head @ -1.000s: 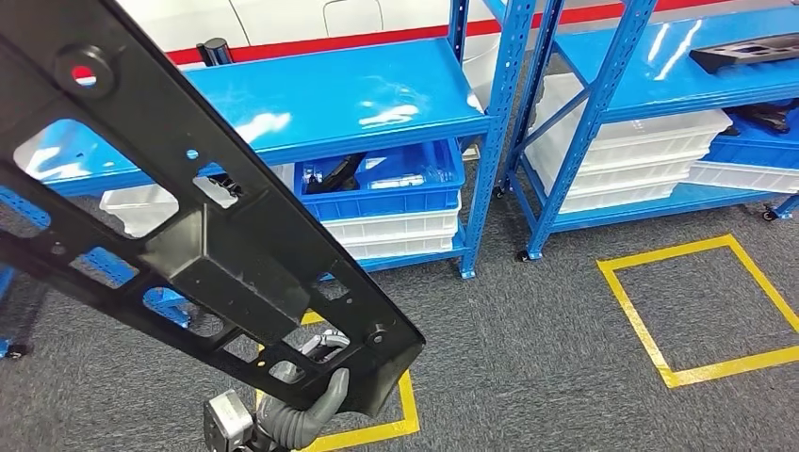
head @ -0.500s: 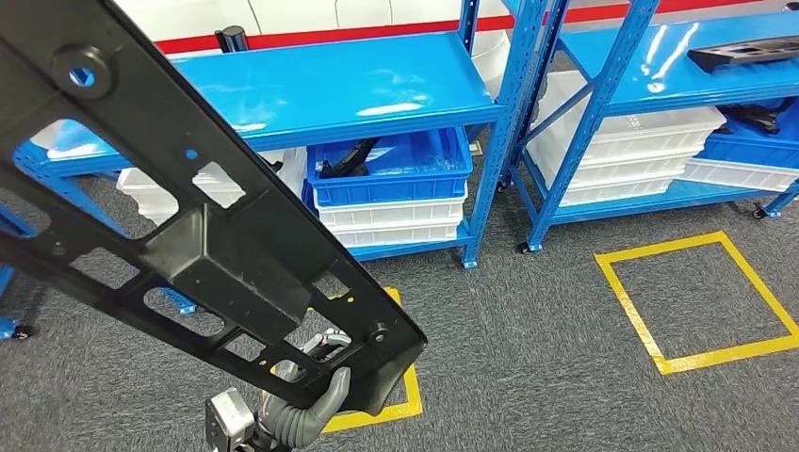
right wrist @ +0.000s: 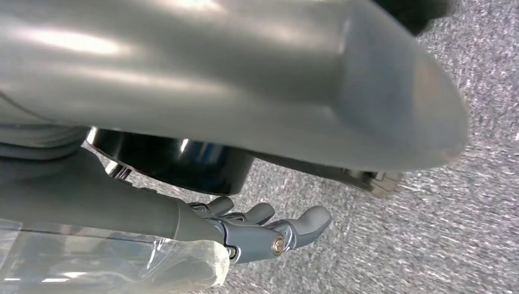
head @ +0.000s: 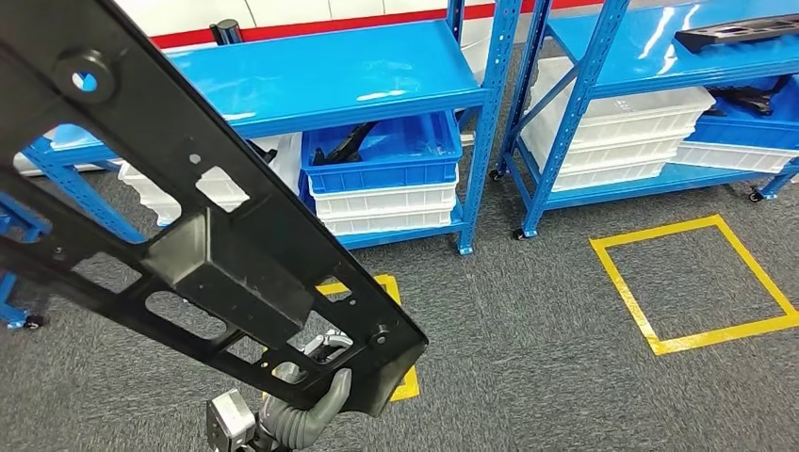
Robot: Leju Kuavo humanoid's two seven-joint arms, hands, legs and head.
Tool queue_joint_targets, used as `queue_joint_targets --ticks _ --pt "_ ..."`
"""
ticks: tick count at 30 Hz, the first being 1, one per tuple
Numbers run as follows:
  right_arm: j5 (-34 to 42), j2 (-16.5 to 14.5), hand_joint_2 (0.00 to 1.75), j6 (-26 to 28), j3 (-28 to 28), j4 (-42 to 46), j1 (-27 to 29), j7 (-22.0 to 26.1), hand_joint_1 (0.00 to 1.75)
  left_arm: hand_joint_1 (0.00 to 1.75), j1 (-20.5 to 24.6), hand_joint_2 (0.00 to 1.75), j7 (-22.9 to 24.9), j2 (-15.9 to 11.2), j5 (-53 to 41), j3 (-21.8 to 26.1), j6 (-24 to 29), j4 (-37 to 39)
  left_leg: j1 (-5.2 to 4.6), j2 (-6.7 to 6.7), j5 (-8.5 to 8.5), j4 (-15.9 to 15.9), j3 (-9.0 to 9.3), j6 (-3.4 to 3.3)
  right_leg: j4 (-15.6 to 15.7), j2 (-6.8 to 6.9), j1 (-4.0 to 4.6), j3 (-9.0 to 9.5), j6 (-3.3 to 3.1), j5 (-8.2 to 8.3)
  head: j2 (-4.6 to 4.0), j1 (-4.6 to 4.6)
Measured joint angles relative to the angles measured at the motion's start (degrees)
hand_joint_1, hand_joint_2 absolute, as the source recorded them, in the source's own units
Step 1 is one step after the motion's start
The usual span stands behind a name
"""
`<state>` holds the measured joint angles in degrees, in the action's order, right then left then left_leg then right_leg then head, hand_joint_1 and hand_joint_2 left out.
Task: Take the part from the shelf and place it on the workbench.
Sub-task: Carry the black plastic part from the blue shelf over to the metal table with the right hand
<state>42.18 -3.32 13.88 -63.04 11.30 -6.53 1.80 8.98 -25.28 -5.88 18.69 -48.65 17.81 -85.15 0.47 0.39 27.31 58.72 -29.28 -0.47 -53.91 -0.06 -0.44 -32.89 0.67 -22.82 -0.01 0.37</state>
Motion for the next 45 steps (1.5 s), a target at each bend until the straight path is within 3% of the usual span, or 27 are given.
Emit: queue_joint_targets --ticks 2,5,7,9,10,11,12,13,15,17,20,21,23,25,26,27,28,31,32,34,36,38,40,41,42,43,45 --pt "0.0 -0.04 0.0 0.0 0.01 0.0 -0.02 -0.03 0.0 1.75 0.08 1.75 0.0 0.0 0.01 0.01 0.0 0.0 -0.35 -0.07 -0.52 -5.97 3.48 -0.7 0.05 0.0 0.05 -0.27 0.6 0.63 0.0 0.1" --pt "0.0 -0.09 0.0 0.0 0.0 0.0 -0.03 -0.07 0.0 1.75 0.01 1.75 0.03 0.01 0.02 0.01 0.0 0.0 -0.59 -0.08 -1.09 -6.8 3.23 -1.81 -0.13 0.01 -0.08 -0.62 1.56 1.06 0.01 0.16" --pt "0.01 -0.08 0.0 0.0 0.0 0.0 0.0 -0.07 0.0 1.75 0.01 1.75 0.04 0.03 0.02 0.0 0.0 0.0 -0.5 0.03 -1.92 -7.01 2.78 -2.69 -3.52 -0.01 -0.17 -2.12 1.89 -1.53 0.01 0.26" --pt "-0.01 -0.07 0.0 0.0 0.0 -0.01 0.03 -0.07 0.0 1.75 -0.03 1.75 0.04 0.04 0.03 -0.01 0.0 0.0 -0.68 0.17 -2.53 -6.97 2.08 -3.24 -11.44 -0.01 -0.2 -5.15 1.99 -6.34 0.01 0.34" --pt "-0.02 -0.05 0.0 0.0 0.0 -0.01 0.07 -0.07 0.0 1.75 -0.08 1.75 0.04 0.04 0.04 -0.02 0.0 0.0 -0.81 0.2 -2.77 -6.91 1.71 -3.36 -15.34 0.0 -0.21 -6.49 2.03 -8.16 0.01 0.36" --pt "-0.02 -0.04 0.0 0.0 0.0 -0.01 0.12 -0.07 0.0 1.75 -0.12 1.75 0.04 0.04 0.03 -0.03 0.0 0.0 -0.91 0.21 -2.98 -6.8 1.34 -3.38 -17.54 0.0 -0.2 -7.0 2.06 -8.94 0.01 0.36" --pt "-0.02 -0.03 0.0 0.0 0.0 -0.01 0.16 -0.09 0.0 1.75 -0.15 1.75 0.04 0.04 0.03 -0.04 0.0 0.0 -0.99 0.2 -3.13 -6.62 1.01 -3.35 -17.49 0.0 -0.2 -6.37 2.04 -8.62 0.01 0.36" --pt "-0.02 -0.02 0.0 0.0 0.0 -0.01 0.19 -0.1 0.0 1.75 -0.16 1.75 0.04 0.04 0.03 -0.04 0.0 0.0 -1.02 0.18 -3.2 -6.35 0.72 -3.31 -14.98 0.0 -0.2 -4.55 1.98 -7.33 0.01 0.37" --pt "-0.02 -0.01 0.0 0.0 0.0 -0.01 0.15 -0.14 0.0 1.75 -0.15 1.75 0.04 0.04 0.04 -0.03 0.0 0.0 -1.13 0.16 -3.17 -5.58 0.13 -3.14 -6.78 0.0 -0.18 0.46 1.75 -4.4 0.0 0.38" --pt "-0.04 -0.02 0.0 0.0 0.0 -0.01 0.06 -0.1 0.0 1.75 -0.12 1.75 0.05 0.04 0.07 -0.02 0.0 0.0 -1.32 0.18 -3.18 -4.75 -0.71 -2.76 -1.97 -0.03 -0.05 2.76 1.33 -3.32 0.0 0.35" --pt "-0.04 -0.05 0.0 0.0 0.0 -0.01 0.3 -0.11 0.0 1.75 -0.15 1.75 0.06 0.03 0.08 -0.03 0.0 0.0 -1.29 0.19 -3.31 -4.13 -1.54 -1.95 -1.44 -0.03 0.09 2.25 0.44 -2.95 0.01 0.35" --pt "-0.04 -0.07 0.0 0.0 0.0 0.0 0.34 -0.14 0.0 1.75 -0.15 1.75 0.05 0.03 0.09 -0.03 0.0 0.0 -1.21 0.14 -2.64 -3.34 -1.93 -1.63 -1.36 0.0 0.01 2.07 0.07 -2.68 0.01 0.31" --pt "-0.04 -0.09 0.0 0.0 0.0 0.0 0.24 -0.16 0.0 1.75 -0.14 1.75 0.05 0.01 0.13 -0.02 0.0 0.0 -0.88 0.05 0.93 1.93 -4.09 -0.88 -1.26 0.08 -0.14 1.57 -0.52 -2.15 0.01 0.18" --pt "-0.04 -0.09 0.0 0.0 0.0 -0.01 0.19 -0.16 0.0 1.75 -0.22 1.75 0.04 -0.01 0.16 -0.03 0.0 0.0 -0.54 0.05 5.1 10.13 -7.31 -0.21 -1.29 0.09 -0.09 0.92 -0.71 -1.68 0.01 0.08" --pt "-0.03 -0.08 0.0 0.0 0.0 -0.01 0.2 -0.16 0.0 1.75 -0.28 1.75 0.04 -0.02 0.21 -0.04 0.0 0.0 -0.41 0.05 6.04 12.76 -8.25 -0.02 -1.3 0.09 -0.07 0.6 -0.7 -1.44 0.01 0.08" --pt "-0.03 -0.08 0.0 0.0 0.0 -0.02 0.22 -0.16 0.0 1.75 -0.31 1.75 0.04 -0.03 0.25 -0.04 0.0 0.0 -0.33 0.05 5.86 13.12 -8.1 0.07 -1.3 0.09 -0.05 0.3 -0.66 -1.19 0.01 0.07" --pt "-0.02 -0.08 0.0 0.0 0.0 -0.02 0.22 -0.16 0.0 1.75 -0.3 1.75 0.04 -0.04 0.3 -0.04 0.0 0.0 -0.26 0.05 4.67 10.91 -6.69 0.06 -1.3 0.06 -0.05 0.04 -0.59 -0.94 0.01 0.07" --pt "0.02 -0.11 0.0 0.0 0.0 0.0 0.19 -0.17 0.0 1.75 -0.13 1.75 0.03 -0.04 0.34 -0.02 0.0 0.0 -0.43 0.04 0.1 -2.18 0.52 -0.51 -1.3 -0.04 0.01 -0.4 -0.13 -0.29 0.01 0.07" --pt "0.15 -0.11 0.0 0.0 0.0 0.0 0.17 -0.22 0.0 1.75 -0.07 1.75 0.0 -0.03 0.34 -0.02 0.0 0.0 -0.63 0.02 -0.55 -4.55 1.69 -0.77 -1.31 -0.03 0.05 -0.51 0.12 -0.11 0.01 0.06" --pt "0.46 -0.11 0.0 0.0 0.0 0.0 0.16 -0.41 0.0 1.75 -0.1 1.75 -0.07 -0.03 0.35 -0.01 0.01 0.0 -1.06 0.0 -1.06 -5.38 1.83 -1.32 -1.2 -0.02 0.01 -0.64 0.78 0.32 0.01 0.07" --pt "0.84 -0.09 0.0 0.0 0.0 0.0 0.17 -0.63 0.0 1.75 -0.1 1.75 -0.1 0.01 0.34 0.0 0.01 -0.01 -0.86 0.17 -1.87 -5.73 1.64 -2.06 -1.73 -0.08 -0.1 -1.07 1.41 0.05 0.0 0.09" --pt "1.11 -0.07 0.0 0.0 0.0 -0.01 0.19 -0.77 0.0 1.75 -0.03 1.75 -0.11 0.05 0.34 -0.01 0.0 -0.02 -0.6 0.57 -2.72 -6.1 1.3 -2.77 -5.89 -0.13 -0.12 -2.97 1.78 -2.98 0.0 0.2" --pt "1.26 -0.04 0.0 0.0 0.0 -0.02 0.25 -0.91 0.0 1.75 -0.06 1.75 -0.11 0.05 0.34 -0.04 -0.04 -0.01 -0.73 1.11 -3.11 -6.06 0.68 -3.07 -13.98 -0.13 -0.16 -6.24 2.02 -7.44 0.01 0.32" --pt "1.35 -0.02 0.0 0.0 0.0 -0.02 0.31 -0.97 0.0 1.75 -0.09 1.75 -0.11 0.05 0.33 -0.07 -0.07 0.0 -0.76 1.44 -3.25 -6.04 0.43 -3.06 -17.21 -0.12 -0.19 -7.39 2.13 -8.71 0.01 0.35" --pt "1.44 -0.01 0.0 0.0 0.0 -0.02 0.37 -1.01 0.0 1.75 -0.1 1.75 -0.11 0.05 0.33 -0.1 -0.09 0.0 -0.76 1.8 -3.36 -6.01 0.23 -3.01 -18.49 -0.09 -0.22 -7.59 2.23 -8.91 0.01 0.36" --pt "1.5 0.0 0.0 0.0 0.0 -0.02 0.42 -1.01 0.0 1.75 -0.11 1.75 -0.1 0.05 0.33 -0.11 -0.09 0.0 -0.71 2.18 -3.43 -5.95 0.13 -2.93 -17.29 -0.01 -0.27 -6.56 2.3 -8.02 0.01 0.37" --pt "1.55 0.02 0.0 0.0 0.0 -0.01 0.43 -1.06 0.0 1.75 -0.06 1.75 -0.09 0.06 0.27 -0.13 -0.1 0.0 -0.65 3.0 -3.33 -5.59 0.03 -2.61 -9.48 1.39 -0.37 -1.92 2.47 -4.86 0.01 0.38"
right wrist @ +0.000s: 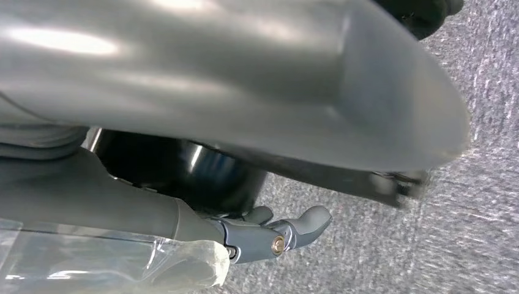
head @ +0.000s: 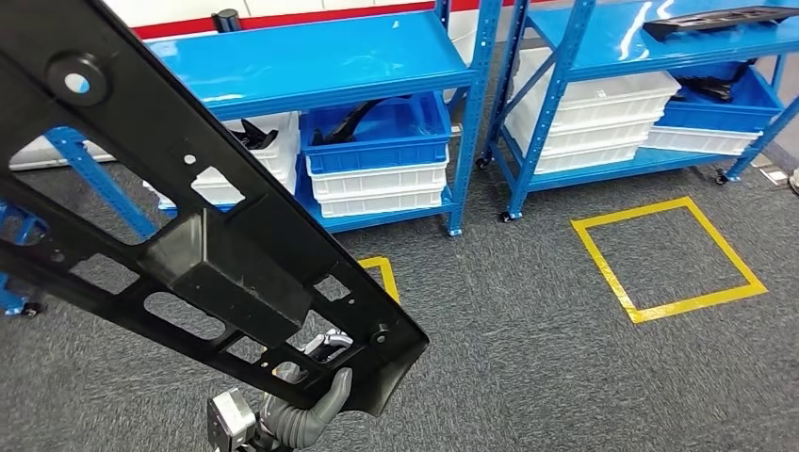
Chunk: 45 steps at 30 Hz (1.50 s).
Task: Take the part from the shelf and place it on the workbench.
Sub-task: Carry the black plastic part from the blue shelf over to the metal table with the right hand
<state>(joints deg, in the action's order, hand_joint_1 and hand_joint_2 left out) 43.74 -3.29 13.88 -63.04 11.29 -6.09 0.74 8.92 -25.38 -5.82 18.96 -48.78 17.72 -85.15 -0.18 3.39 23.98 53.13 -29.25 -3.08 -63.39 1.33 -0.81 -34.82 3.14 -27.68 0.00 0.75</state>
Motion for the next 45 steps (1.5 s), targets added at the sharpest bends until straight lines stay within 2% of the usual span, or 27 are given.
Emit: queue_joint_targets --ticks 2,3,5,7,10,11,12,13,14,15,17,19,20,22,24,26,27,28,30,32,34,36,38,40,42,43,45 --pt "0.02 0.0 0.0 0.0 0.01 0.0 -0.08 -0.01 0.0 1.75 0.06 1.75 0.0 0.01 -0.1 0.01 -0.02 0.0 -0.23 0.69 0.31 0.75 -0.31 0.51 6.39 1.51 0.13 3.32 -0.38 1.86 0.0 0.02" --pt "0.02 -0.01 0.0 0.0 0.02 0.01 -0.11 0.03 0.0 1.75 0.07 1.75 0.0 0.01 -0.15 0.01 -0.04 0.0 -0.39 1.02 0.4 1.01 -0.47 0.75 7.5 1.8 0.28 3.7 -0.71 1.96 0.0 0.02" --pt "0.01 -0.02 0.0 0.0 0.02 0.01 -0.12 0.06 0.0 1.75 0.08 1.75 0.0 0.01 -0.22 0.01 -0.08 0.0 -0.38 1.7 0.45 1.22 -0.64 1.06 7.51 0.72 0.45 3.32 -1.58 2.2 0.0 -0.02" --pt "0.03 -0.03 0.0 0.0 0.02 0.0 -0.12 0.06 0.0 1.75 0.13 1.75 0.0 0.01 -0.25 0.0 -0.17 0.0 -0.05 0.65 1.94 3.04 -1.31 1.58 7.6 -0.21 0.4 3.04 -2.3 2.58 -0.01 -0.08" --pt "0.1 -0.04 0.0 0.0 0.03 0.0 -0.32 0.06 0.0 1.75 0.07 1.75 0.0 -0.01 -0.26 0.0 -0.52 0.0 0.3 -2.12 7.94 13.61 -5.77 2.28 7.63 -1.8 0.4 2.35 -3.08 3.13 0.0 -0.19" --pt "0.13 -0.05 0.0 0.0 0.03 0.01 -0.34 0.06 0.0 1.75 0.02 1.75 0.0 -0.01 -0.26 -0.01 -0.65 0.0 0.3 -2.45 9.34 17.21 -7.34 2.31 7.62 -2.45 0.48 2.12 -3.21 3.28 -0.01 -0.21" --pt "0.17 -0.05 0.0 0.0 0.03 0.0 -0.3 0.05 0.0 1.75 -0.01 1.75 0.0 0.0 -0.26 -0.02 -0.77 0.0 0.29 -2.65 9.64 18.97 -8.08 2.2 7.62 -3.14 0.57 1.96 -3.27 3.42 -0.01 -0.22" --pt "0.2 -0.05 0.0 0.0 0.02 -0.01 -0.25 0.02 0.0 1.75 -0.01 1.75 0.0 0.01 -0.27 -0.02 -0.89 0.0 0.25 -2.85 8.82 18.42 -7.72 1.97 7.61 -3.87 0.64 1.88 -3.28 3.56 -0.01 -0.24" --pt "0.22 -0.05 0.0 0.0 0.02 0.0 -0.23 0.0 0.0 1.75 0.01 1.75 0.0 0.01 -0.26 -0.03 -0.98 0.0 0.17 -3.25 7.02 15.4 -6.2 1.62 7.61 -4.63 0.69 1.86 -3.26 3.69 -0.01 -0.24" --pt "0.23 -0.07 0.0 0.0 0.02 0.0 -0.23 -0.02 0.0 1.75 0.07 1.75 0.0 0.01 -0.26 -0.03 -1.04 0.0 0.05 -4.22 4.77 10.91 -3.98 1.17 7.62 -5.37 0.7 1.87 -3.21 3.81 -0.01 -0.25" --pt "0.28 -0.15 0.0 0.01 0.03 0.01 -0.36 -0.04 0.0 1.75 0.21 1.75 0.01 0.01 -0.25 -0.03 -1.1 0.0 -0.18 -6.96 1.89 3.31 -0.47 0.38 7.6 -6.65 0.63 1.62 -2.87 4.13 -0.01 -0.25" --pt "0.36 -0.22 0.0 0.02 0.04 0.01 -0.42 -0.08 0.0 1.75 0.31 1.75 0.01 0.01 -0.26 -0.04 -1.14 0.01 -0.44 -7.95 1.47 1.1 0.26 0.09 7.67 -7.73 0.34 1.1 -2.23 4.57 -0.01 -0.3" --pt "0.39 -0.22 0.0 0.01 0.04 0.01 -0.34 -0.15 0.0 1.75 0.36 1.75 -0.01 0.04 -0.28 -0.05 -1.14 0.01 -0.49 -7.32 1.22 0.82 0.24 0.03 7.81 -8.25 0.18 0.89 -1.86 4.8 -0.01 -0.33" --pt "0.31 -0.18 0.0 0.0 0.04 -0.01 -0.13 -0.44 0.0 1.75 0.41 1.75 -0.13 0.16 -0.29 -0.06 -1.03 -0.01 -0.3 -6.09 0.53 -0.05 0.49 -0.14 6.89 -6.86 0.22 0.25 -1.42 4.14 0.0 -0.28" --pt "0.18 -0.11 0.0 0.0 0.03 -0.01 -0.16 -0.75 0.0 1.75 0.15 1.75 -0.41 0.25 -0.25 -0.07 -0.81 -0.02 -0.11 -4.55 0.02 -0.74 0.62 -0.31 1.68 -3.75 0.34 -2.06 -1.16 0.74 0.0 -0.13" --pt "0.16 -0.01 0.0 0.0 0.02 -0.01 -0.3 -0.85 0.0 1.75 -0.36 1.75 -0.8 0.25 -0.15 -0.09 -0.57 -0.02 -0.13 -2.8 -0.02 -0.74 0.45 -0.43 -6.02 -2.42 0.22 -5.37 -0.65 -3.06 0.0 -0.03" --pt "0.23 0.08 0.0 0.0 0.02 -0.01 -0.31 -0.86 0.0 1.75 -0.54 1.75 -1.03 0.25 -0.07 -0.11 -0.48 -0.02 -0.11 -1.93 0.0 -0.71 0.38 -0.42 -8.31 -2.28 0.1 -6.21 -0.38 -3.76 0.0 -0.03" --pt "0.34 0.22 0.0 0.0 0.02 -0.01 -0.28 -0.86 0.0 1.75 -0.61 1.75 -1.3 0.25 0.04 -0.14 -0.44 -0.02 -0.06 -1.13 0.03 -0.65 0.32 -0.38 -8.39 -2.13 -0.04 -5.93 -0.12 -3.37 0.0 -0.03" --pt "0.56 0.62 0.0 0.0 0.02 -0.01 -0.22 -0.86 0.0 1.75 -0.59 1.75 -1.9 0.26 0.29 -0.17 -0.46 -0.02 0.09 0.25 0.22 -0.37 0.31 -0.08 -1.82 -0.89 -0.34 -1.85 0.36 -0.15 0.0 -0.02" --pt "0.69 0.94 0.0 0.0 0.03 -0.01 -0.33 -0.79 0.0 1.75 -0.46 1.75 -2.4 0.28 0.51 -0.17 -0.52 -0.02 -0.12 1.26 0.65 0.27 0.17 0.52 5.59 1.43 -0.29 2.28 0.21 2.12 0.0 0.02" --pt "0.82 1.11 0.0 0.0 0.04 -0.01 -0.42 -0.68 0.0 1.75 -0.34 1.75 -2.66 0.29 0.64 -0.17 -0.62 -0.02 -0.43 2.02 0.9 0.73 0.01 1.02 7.62 2.05 -0.04 3.07 -0.57 2.29 0.0 -0.07" --pt "0.97 1.27 0.0 0.0 0.04 -0.01 -0.35 -0.63 0.0 1.75 -0.27 1.75 -2.78 0.3 0.65 -0.19 -0.69 -0.01 -0.23 2.52 1.1 1.02 -0.03 1.41 7.63 0.82 0.02 2.75 -1.39 2.58 0.0 -0.16" --pt "1.36 1.39 0.0 0.0 0.05 -0.01 -0.35 -0.5 0.0 1.75 -0.2 1.75 -2.98 0.31 0.62 -0.2 -0.73 0.0 0.21 0.91 3.02 3.55 -1.02 1.93 7.74 -0.31 -0.05 2.5 -2.1 2.97 0.0 -0.2" --pt "1.97 1.49 0.0 0.0 0.08 -0.01 -0.52 -0.21 0.0 1.75 -0.24 1.75 -3.31 0.3 0.61 -0.2 -0.84 0.01 0.5 -1.54 6.87 10.49 -4.03 2.33 7.76 -1.57 -0.07 2.13 -2.61 3.29 0.0 -0.29" --pt "2.4 1.68 0.0 0.0 0.11 -0.01 -0.6 0.04 0.0 1.75 -0.3 1.75 -3.72 0.29 0.67 -0.18 -1.16 0.06 0.57 -2.44 9.29 17.17 -7.08 2.45 7.74 -3.07 0.04 1.79 -2.86 3.54 0.0 -0.36" --pt "2.52 1.83 0.0 0.0 0.13 -0.01 -0.57 0.12 0.0 1.75 -0.29 1.75 -3.96 0.29 0.71 -0.17 -1.42 0.1 0.57 -2.63 9.01 17.87 -7.44 2.39 7.74 -3.84 0.09 1.69 -2.88 3.65 0.0 -0.38" --pt "2.55 2.14 0.0 0.0 0.13 -0.01 -0.5 0.28 0.0 1.75 -0.15 1.75 -4.41 0.31 0.72 -0.13 -1.98 0.15 0.58 -3.35 5.8 12.74 -5.0 2.02 7.73 -5.42 0.12 1.64 -2.74 3.87 0.0 -0.4"
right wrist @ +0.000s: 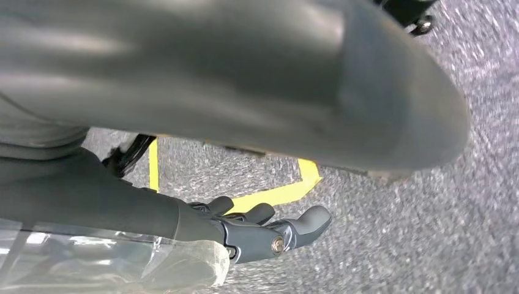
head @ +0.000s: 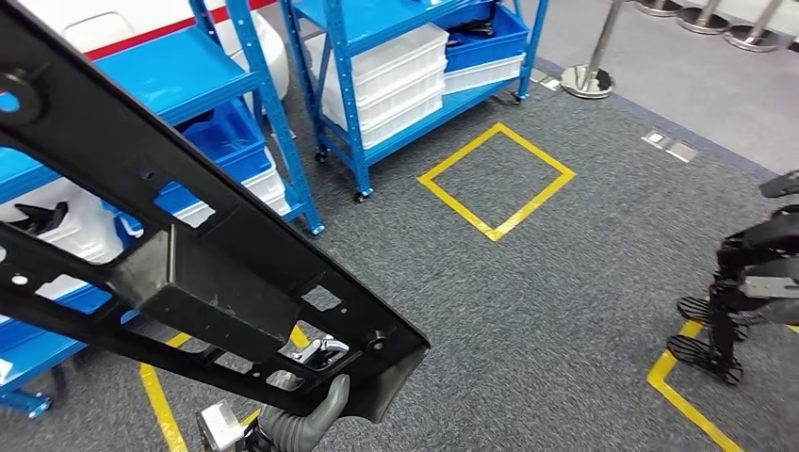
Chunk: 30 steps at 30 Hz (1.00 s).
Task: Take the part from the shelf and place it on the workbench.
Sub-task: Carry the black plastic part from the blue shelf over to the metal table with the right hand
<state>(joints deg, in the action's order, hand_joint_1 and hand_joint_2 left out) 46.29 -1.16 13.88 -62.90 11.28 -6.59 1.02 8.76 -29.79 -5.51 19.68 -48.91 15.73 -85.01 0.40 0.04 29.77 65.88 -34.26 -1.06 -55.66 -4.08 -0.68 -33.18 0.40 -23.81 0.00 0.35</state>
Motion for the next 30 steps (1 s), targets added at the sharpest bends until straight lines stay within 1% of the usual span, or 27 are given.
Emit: queue_joint_targets --ticks 2,3,4,6,7,8,9,10,11,12,13,14,15,16,17,18,19,21,22,23,24,25,26,27,28,29,30 --pt "-0.07 0.22 0.0 0.0 0.0 0.0 -0.06 0.12 0.0 1.75 0.25 1.75 -0.51 0.08 -0.04 0.04 -0.4 0.01 0.0 -2.5 -3.12 -7.96 3.67 -0.48 -0.02 -1.46 0.0 -0.18 0.37 0.29 0.0 0.01" --pt "-0.13 0.3 0.0 0.0 0.0 0.0 -0.12 0.14 0.0 1.75 0.35 1.75 -0.73 0.14 -0.06 0.07 -0.5 0.02 -0.07 -3.5 -3.85 -10.4 4.72 -0.61 -0.04 -2.06 -0.06 -0.4 0.63 0.47 0.0 0.01" --pt "-0.2 0.39 0.0 0.0 0.0 0.0 -0.14 0.14 0.0 1.75 0.4 1.75 -0.89 0.21 -0.07 0.1 -0.54 0.03 -0.2 -4.05 -3.97 -11.41 5.06 -0.66 -0.03 -2.62 -0.16 -0.66 0.95 0.66 0.0 0.01" --pt "-0.36 0.6 0.0 0.0 0.0 0.0 0.04 0.12 0.0 1.75 0.46 1.75 -1.07 0.39 -0.1 0.15 -0.56 0.05 -0.36 -3.11 -4.3 -11.71 4.99 -0.93 0.09 -3.48 -0.38 -1.04 1.65 1.03 0.0 0.02" --pt "-0.46 0.71 0.0 0.0 -0.01 0.0 0.19 0.09 0.0 1.75 0.55 1.75 -1.15 0.54 -0.13 0.17 -0.61 0.05 -0.33 -2.5 -4.61 -11.99 5.03 -1.22 -0.3 -2.85 -0.36 -1.33 1.9 0.72 0.0 0.03" --pt "-0.57 0.79 0.0 0.0 -0.03 0.0 0.3 0.06 0.0 1.75 0.66 1.75 -1.3 0.71 -0.17 0.2 -0.67 0.05 -0.25 -1.85 -4.92 -12.29 5.04 -1.58 -1.57 -1.59 -0.28 -1.96 2.09 -0.27 0.0 0.14" --pt "-0.71 0.88 0.0 0.0 -0.04 0.0 0.32 0.04 0.0 1.75 0.69 1.75 -1.47 0.85 -0.19 0.24 -0.72 0.07 -0.19 -1.09 -5.17 -12.56 5.02 -1.86 -4.13 0.02 -0.17 -3.1 2.21 -1.99 0.0 0.26" --pt "-0.87 0.95 0.0 0.0 -0.06 0.0 0.26 0.03 0.0 1.75 0.65 1.75 -1.65 0.93 -0.2 0.27 -0.76 0.12 -0.31 -0.29 -5.25 -12.6 4.97 -2.02 -7.82 1.71 -0.11 -4.67 2.29 -4.19 0.0 0.37" --pt "-1.04 1.03 0.0 0.0 -0.07 0.0 0.18 0.07 0.0 1.75 0.54 1.75 -1.86 0.97 -0.2 0.31 -0.77 0.21 -0.39 0.57 -5.27 -12.58 4.88 -2.12 -11.94 2.57 -0.11 -6.37 2.42 -6.24 0.0 0.48" --pt "-1.19 1.15 0.0 0.0 -0.07 0.0 0.12 0.15 0.0 1.75 0.4 1.75 -2.04 1.0 -0.2 0.33 -0.79 0.33 -0.45 1.46 -5.27 -12.56 4.81 -2.13 -15.29 2.96 -0.13 -7.67 2.57 -7.56 0.0 0.5" --pt "-1.3 1.31 0.0 0.0 -0.07 0.0 0.13 0.31 0.0 1.75 0.3 1.75 -2.26 1.05 -0.21 0.34 -0.83 0.43 -0.47 2.3 -5.26 -12.54 4.76 -2.13 -16.74 3.16 -0.16 -8.04 2.72 -7.81 0.0 0.5" --pt "-1.32 1.5 0.0 0.0 -0.07 0.0 0.16 0.55 0.0 1.75 0.26 1.75 -2.5 1.15 -0.22 0.34 -0.89 0.53 -0.45 3.06 -5.24 -12.5 4.74 -2.1 -15.85 3.38 -0.2 -7.25 2.85 -7.01 -0.01 0.51" --pt "-1.3 1.75 0.0 0.0 -0.07 0.0 0.18 0.82 0.0 1.75 0.26 1.75 -2.71 1.31 -0.23 0.36 -0.96 0.62 -0.41 3.75 -5.19 -12.43 4.75 -2.03 -12.6 3.94 -0.26 -5.28 2.96 -5.38 -0.01 0.51" --pt "-1.28 1.98 0.0 0.0 -0.07 0.0 0.14 1.09 0.0 1.75 0.28 1.75 -2.89 1.48 -0.23 0.37 -1.02 0.69 -0.41 4.33 -5.09 -12.28 4.76 -1.88 -8.15 5.15 -0.29 -2.76 3.05 -3.72 -0.01 0.52" --pt "-1.24 2.15 0.0 0.0 -0.07 0.0 0.03 1.31 0.0 1.75 0.3 1.75 -3.02 1.65 -0.25 0.4 -1.06 0.76 -0.56 4.84 -4.92 -12.03 4.71 -1.63 -4.21 6.32 -0.15 -0.61 2.94 -2.48 -0.01 0.54" --pt "-1.18 2.3 0.0 0.0 -0.07 0.0 -0.11 1.53 0.0 1.75 0.31 1.75 -3.12 1.79 -0.28 0.44 -1.08 0.82 -0.72 5.3 -4.77 -11.8 4.64 -1.39 -1.46 7.19 -0.04 0.77 2.67 -1.78 0.0 0.52" --pt "-1.0 2.42 0.0 0.0 -0.06 0.0 -0.2 1.77 0.0 1.75 0.31 1.75 -3.22 1.87 -0.33 0.48 -1.09 0.86 -0.89 5.75 -4.65 -11.63 4.58 -1.18 -0.2 7.53 0.12 1.26 2.34 -1.65 0.0 0.49" --pt "-0.33 2.67 0.0 0.0 -0.03 0.0 -0.17 2.4 0.0 1.75 0.29 1.75 -3.51 2.01 -0.39 0.55 -1.06 0.96 -0.95 6.67 -4.53 -11.5 4.57 -0.83 -0.06 6.43 0.26 1.0 1.51 -1.55 -0.01 0.44" --pt "-0.02 2.79 0.0 0.0 -0.01 0.0 -0.09 2.67 0.0 1.75 0.3 1.75 -3.7 2.09 -0.33 0.61 -1.04 1.02 -0.79 6.39 -4.18 -11.17 4.49 -0.57 -0.03 5.86 0.24 0.91 1.21 -1.42 -0.01 0.43" --pt "0.16 2.9 0.0 0.0 0.0 0.0 -0.06 2.84 0.0 1.75 0.29 1.75 -3.96 2.17 -0.2 0.67 -1.02 1.06 -0.58 5.42 -3.27 -10.0 4.06 -0.27 0.02 5.33 0.16 0.84 0.86 -1.26 -0.01 0.42" --pt "0.1 2.99 0.0 0.0 0.0 0.0 -0.12 2.92 0.0 1.75 0.25 1.75 -4.26 2.22 -0.04 0.75 -0.98 1.13 -0.37 4.0 -1.67 -7.49 3.03 0.04 0.06 4.75 0.05 0.75 0.56 -1.07 -0.01 0.4" --pt "-0.07 3.07 0.0 0.0 0.0 0.0 -0.22 2.94 0.0 1.75 0.15 1.75 -4.56 2.26 0.16 0.84 -0.94 1.22 -0.19 2.42 0.35 -3.82 1.45 0.29 0.06 4.13 0.02 0.63 0.33 -0.94 -0.01 0.36" --pt "-0.37 3.15 0.0 0.0 0.0 0.0 -0.32 2.91 0.0 1.75 -0.02 1.75 -4.87 2.26 0.37 0.94 -0.79 1.33 -0.12 1.4 2.37 0.55 -0.47 0.43 0.06 3.45 0.03 0.49 0.13 -0.81 0.0 0.32" --pt "-0.79 3.21 0.0 0.0 0.0 0.0 -0.38 2.83 0.0 1.75 -0.27 1.75 -5.21 2.26 0.61 1.09 -0.54 1.45 -0.09 0.91 3.75 4.34 -2.2 0.5 0.05 2.7 0.06 0.36 0.02 -0.72 0.0 0.3" --pt "-1.26 3.27 0.0 0.0 -0.01 0.0 -0.36 2.71 0.0 1.75 -0.56 1.75 -5.55 2.25 0.86 1.28 -0.23 1.54 -0.09 0.69 4.1 6.35 -3.14 0.48 0.05 1.95 0.09 0.3 -0.03 -0.65 0.0 0.28" --pt "-1.79 3.33 0.0 0.0 -0.02 0.0 -0.33 2.51 0.0 1.75 -0.9 1.75 -5.95 2.23 1.17 1.51 0.17 1.58 -0.1 0.53 3.29 5.96 -2.99 0.37 0.05 1.15 0.11 0.28 -0.03 -0.58 0.0 0.27" --pt "-2.34 3.36 0.0 0.0 -0.05 0.0 -0.32 2.26 0.0 1.75 -1.25 1.75 -6.35 2.2 1.59 1.81 0.52 1.6 -0.1 0.16 1.5 3.14 -1.68 0.18 0.05 0.33 0.11 0.31 0.02 -0.5 0.0 0.27"
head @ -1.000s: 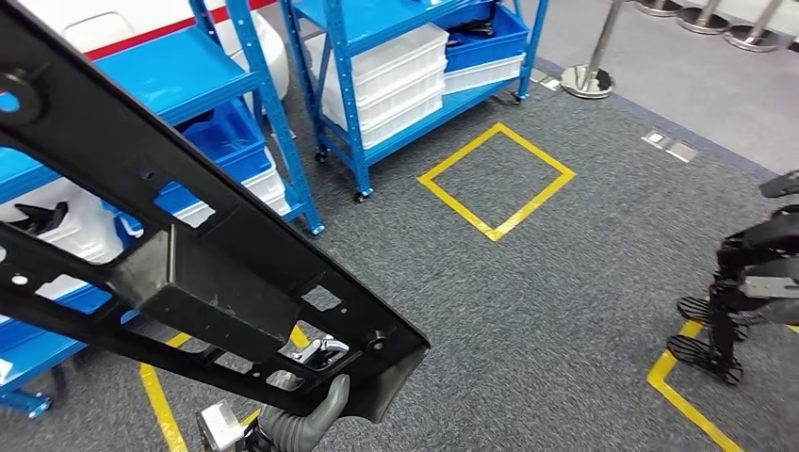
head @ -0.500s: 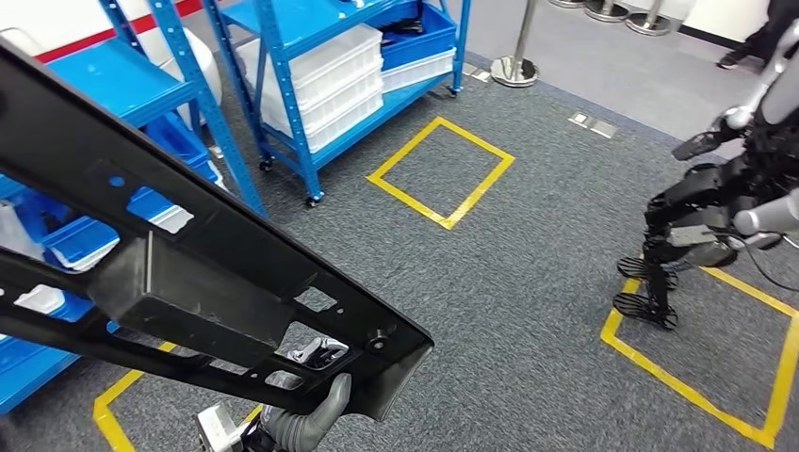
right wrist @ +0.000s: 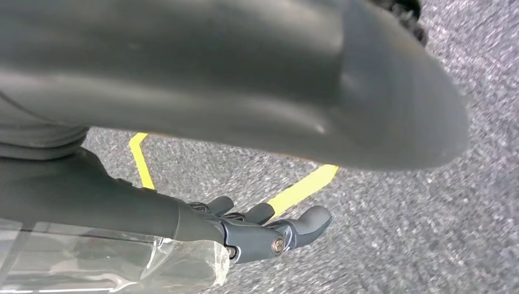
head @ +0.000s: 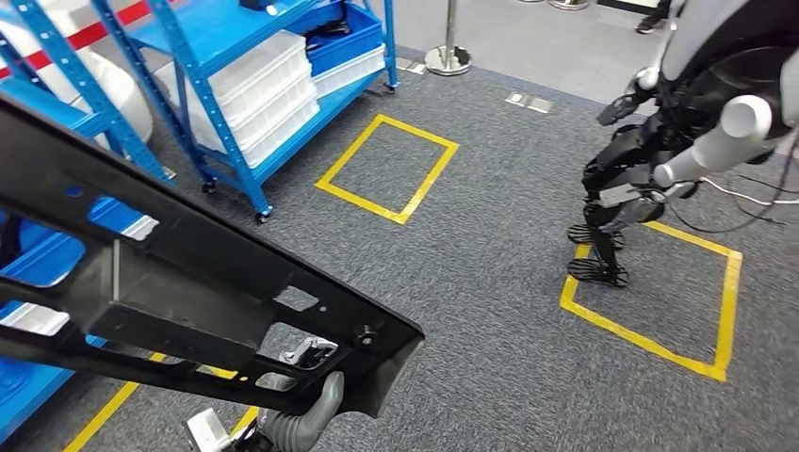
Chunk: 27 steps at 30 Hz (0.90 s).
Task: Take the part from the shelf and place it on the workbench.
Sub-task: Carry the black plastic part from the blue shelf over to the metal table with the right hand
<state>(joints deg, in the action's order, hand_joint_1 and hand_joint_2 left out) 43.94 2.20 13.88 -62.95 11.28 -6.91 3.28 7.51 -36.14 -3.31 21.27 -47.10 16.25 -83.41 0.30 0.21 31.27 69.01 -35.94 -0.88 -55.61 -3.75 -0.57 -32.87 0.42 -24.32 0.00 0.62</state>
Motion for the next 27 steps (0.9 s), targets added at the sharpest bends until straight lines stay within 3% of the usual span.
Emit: queue_joint_targets --ticks 2,3,4,5,7,9,11,12,13,14,15,16,18,20,22,24,26,27 --pt "-0.96 -0.1 0.0 0.0 -0.07 0.0 -0.12 -0.47 0.0 1.75 -0.68 1.75 -0.66 -0.14 1.0 0.76 0.46 0.01 0.01 -2.61 -4.01 -8.79 4.07 -0.61 -0.03 -1.54 -0.01 -0.05 0.25 0.19 -0.01 -0.01" --pt "-1.2 -0.2 0.0 0.0 -0.1 0.01 -0.24 -0.62 0.0 1.75 -1.01 1.75 -0.9 -0.25 1.52 1.17 0.54 0.01 -0.01 -3.93 -5.15 -12.13 5.53 -0.83 -0.07 -2.2 -0.04 -0.21 0.45 0.32 -0.01 -0.01" --pt "-1.27 -0.28 0.0 0.0 -0.11 0.01 -0.33 -0.68 0.0 1.75 -1.37 1.75 -1.06 -0.36 1.93 1.55 0.58 0.01 -0.08 -4.84 -5.6 -13.98 6.26 -0.95 -0.1 -2.82 -0.11 -0.46 0.7 0.47 -0.01 -0.01" --pt "-1.17 -0.34 0.0 0.0 -0.11 0.02 -0.32 -0.71 0.0 1.75 -1.68 1.75 -1.18 -0.45 2.26 1.86 0.61 0.01 -0.2 -4.87 -5.52 -14.5 6.4 -0.99 -0.08 -3.43 -0.19 -0.73 1.01 0.66 -0.01 -0.01" --pt "-0.74 -0.37 0.0 0.0 -0.1 0.02 0.0 -0.72 0.0 1.75 -2.04 1.75 -1.32 -0.57 2.66 2.36 0.62 0.01 -0.17 -3.67 -5.86 -14.88 6.41 -1.21 -0.23 -3.83 -0.32 -1.24 1.56 0.76 0.0 0.01" --pt "-0.15 -0.38 0.0 0.0 -0.11 0.02 0.24 -0.74 0.0 1.75 -2.26 1.75 -1.39 -0.63 2.83 2.81 0.61 -0.01 0.05 -2.21 -6.27 -15.29 6.49 -1.69 -2.82 -1.15 -0.12 -2.52 1.97 -1.2 0.0 0.25" --pt "0.27 -0.41 0.0 0.0 -0.12 0.02 0.12 -0.72 0.0 1.75 -2.72 1.75 -1.41 -0.76 2.91 3.26 0.59 -0.02 -0.05 -0.43 -6.39 -15.36 6.4 -2.0 -9.83 2.02 -0.05 -5.53 2.33 -5.33 0.0 0.49" --pt "0.34 -0.42 0.0 0.0 -0.11 0.02 0.06 -0.71 0.0 1.75 -2.9 1.75 -1.41 -0.84 2.92 3.44 0.58 -0.02 -0.1 0.53 -6.39 -15.34 6.33 -2.09 -13.65 2.59 -0.11 -7.09 2.51 -7.03 0.0 0.51" --pt "0.36 -0.43 0.0 0.0 -0.11 0.02 0.07 -0.71 0.0 1.75 -3.01 1.75 -1.41 -0.9 2.89 3.59 0.58 -0.02 -0.12 1.43 -6.38 -15.33 6.29 -2.08 -16.16 2.85 -0.18 -7.99 2.67 -7.84 0.0 0.51" --pt "0.31 -0.43 0.0 0.0 -0.11 0.02 0.12 -0.74 0.0 1.75 -3.05 1.75 -1.41 -0.92 2.84 3.69 0.58 -0.02 -0.09 2.22 -6.37 -15.31 6.26 -2.06 -16.57 3.02 -0.26 -7.85 2.82 -7.58 0.0 0.51" --pt "0.19 -0.42 0.0 0.0 -0.12 0.02 0.17 -0.79 0.0 1.75 -3.05 1.75 -1.41 -0.93 2.79 3.77 0.6 -0.02 -0.04 2.9 -6.33 -15.28 6.28 -2.01 -14.6 3.27 -0.36 -6.51 2.94 -6.33 -0.01 0.52" --pt "0.06 -0.4 0.0 0.0 -0.13 0.02 0.17 -0.84 0.0 1.75 -3.04 1.75 -1.41 -0.93 2.75 3.83 0.61 -0.02 0.02 3.54 -6.25 -15.21 6.34 -1.87 -10.73 3.98 -0.47 -4.21 3.05 -4.51 -0.01 0.52" --pt "-0.31 -0.45 0.0 0.0 -0.13 0.02 -0.04 -0.95 0.0 1.75 -3.07 1.75 -1.41 -0.93 2.74 3.97 0.7 -0.04 -0.21 4.54 -5.96 -14.88 6.33 -1.33 -3.22 6.35 -0.3 -0.12 2.92 -2.19 -0.01 0.56" --pt "-0.56 -0.5 0.0 0.0 -0.11 0.02 -0.19 -1.06 0.0 1.75 -3.12 1.75 -1.42 -0.95 2.79 4.13 0.82 -0.11 -0.54 5.4 -5.79 -14.61 6.28 -0.78 -0.6 7.3 0.04 0.96 2.19 -1.93 -0.01 0.51" --pt "-0.49 -0.46 0.0 0.0 -0.1 0.02 -0.15 -1.14 0.0 1.75 -3.14 1.75 -1.46 -0.95 2.98 4.24 0.92 -0.17 -0.39 5.98 -5.61 -14.42 6.29 -0.37 -0.57 6.13 0.12 0.67 1.27 -1.71 0.0 0.41" --pt "-0.24 -0.43 0.0 0.0 -0.1 0.02 -0.25 -1.25 0.0 1.75 -3.17 1.75 -1.53 -0.95 3.14 4.39 0.97 -0.26 -0.03 4.27 -3.7 -11.88 5.35 0.19 -0.48 5.04 0.06 0.51 0.55 -1.38 0.0 0.37" --pt "-0.06 -0.41 0.0 0.0 -0.1 0.02 -0.59 -1.37 0.0 1.75 -3.26 1.75 -1.59 -0.96 3.16 4.62 0.97 -0.34 0.15 1.63 0.25 -4.73 2.29 0.6 -0.46 3.81 0.02 0.27 0.05 -1.09 0.0 0.29" --pt "0.08 -0.4 0.0 0.0 -0.1 0.02 -0.75 -1.42 0.0 1.75 -3.3 1.75 -1.61 -0.97 3.17 4.71 0.97 -0.34 0.15 0.97 2.02 -0.47 0.36 0.64 -0.47 3.1 0.08 0.14 -0.12 -0.97 0.0 0.26"
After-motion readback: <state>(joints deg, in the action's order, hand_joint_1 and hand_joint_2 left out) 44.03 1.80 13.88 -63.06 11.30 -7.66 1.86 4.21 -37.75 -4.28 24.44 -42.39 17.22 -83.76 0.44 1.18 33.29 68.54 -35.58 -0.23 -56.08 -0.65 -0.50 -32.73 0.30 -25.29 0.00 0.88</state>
